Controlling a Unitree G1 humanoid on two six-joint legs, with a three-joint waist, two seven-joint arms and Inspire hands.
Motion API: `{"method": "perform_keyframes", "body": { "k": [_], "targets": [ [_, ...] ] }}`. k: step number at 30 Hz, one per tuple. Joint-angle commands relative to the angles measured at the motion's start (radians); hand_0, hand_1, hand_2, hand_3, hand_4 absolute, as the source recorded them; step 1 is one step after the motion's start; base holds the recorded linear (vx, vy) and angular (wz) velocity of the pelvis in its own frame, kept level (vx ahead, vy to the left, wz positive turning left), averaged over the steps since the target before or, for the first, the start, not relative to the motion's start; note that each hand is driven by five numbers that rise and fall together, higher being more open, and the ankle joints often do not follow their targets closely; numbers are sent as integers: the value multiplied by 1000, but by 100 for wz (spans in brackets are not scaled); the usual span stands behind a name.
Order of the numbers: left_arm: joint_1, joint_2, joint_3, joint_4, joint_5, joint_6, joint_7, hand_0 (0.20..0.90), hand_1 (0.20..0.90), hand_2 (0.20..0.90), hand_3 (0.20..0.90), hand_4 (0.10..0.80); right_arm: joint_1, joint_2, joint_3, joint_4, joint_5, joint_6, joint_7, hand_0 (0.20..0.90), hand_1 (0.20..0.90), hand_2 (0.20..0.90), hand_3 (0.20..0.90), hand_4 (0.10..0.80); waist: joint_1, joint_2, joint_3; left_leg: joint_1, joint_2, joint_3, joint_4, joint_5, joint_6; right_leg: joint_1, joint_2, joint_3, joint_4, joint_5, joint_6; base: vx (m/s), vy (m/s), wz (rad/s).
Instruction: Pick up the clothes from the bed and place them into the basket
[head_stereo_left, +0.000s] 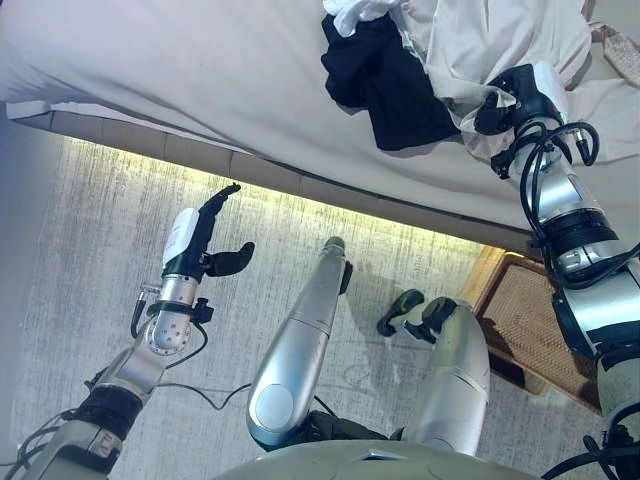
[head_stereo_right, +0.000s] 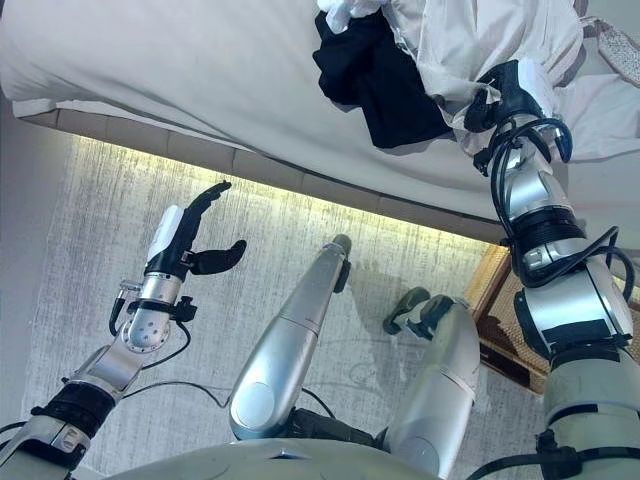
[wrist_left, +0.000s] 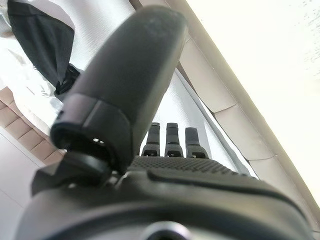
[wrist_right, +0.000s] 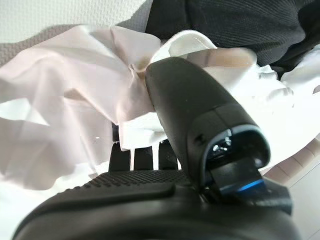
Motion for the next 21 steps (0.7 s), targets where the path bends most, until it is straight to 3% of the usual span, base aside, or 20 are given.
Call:
{"method": "perform_keyframes", "body": {
  "k": [1, 5, 6, 11, 18, 21],
  "targets": [
    [31, 46, 66, -118, -16, -104, 21, 900, 900, 900, 900, 800, -67, -107, 43, -62, -22, -53, -32, 300, 300, 300, 200, 100, 18, -3, -48, 148, -59, 58, -34, -116, 74, 120, 121, -36, -88, 57, -24, 30, -8, 1],
    [33, 45, 71, -112, -11, -104, 2, 900, 900, 900, 900, 800, -18, -112, 23, -70, -17, -59, -23, 300, 300, 300, 200, 100, 14, -25, -56, 266, -41, 51, -123, -98, 61, 253, 131, -36, -186, 77, -18, 44, -1, -1],
    [36, 43, 72, -112, -9, -103, -5, 900, 900, 900, 900, 800, -5, -114, 18, -73, -21, -58, -18, 300, 300, 300, 200, 100, 13, -28, -70, 286, -32, 50, -171, -57, 58, 279, 133, -50, -234, 113, -29, 10, 31, 1],
    [49, 30, 75, -94, -9, -101, -31, 900, 900, 900, 900, 800, 48, -133, 4, -87, -24, -52, 10, 300, 300, 300, 200, 100, -1, -49, -138, 413, 6, 61, -316, -23, 35, 436, 154, -54, -416, 155, -21, 52, 31, -15],
    [43, 11, 76, -44, 15, -61, -55, 900, 900, 900, 900, 800, 71, -183, -29, -99, 23, -68, 31, 300, 300, 300, 200, 100, -40, -88, -229, 582, 45, 77, -513, 21, 15, 609, 200, -30, -669, 218, 5, 34, 24, -20],
    [31, 3, 64, -13, 19, -32, -41, 900, 900, 900, 900, 800, 61, -220, -41, -108, 67, -77, 28, 300, 300, 300, 200, 100, -76, -106, -280, 661, 59, 98, -599, 38, 12, 675, 224, 5, -782, 249, 24, 17, 37, -30]
  ]
}}
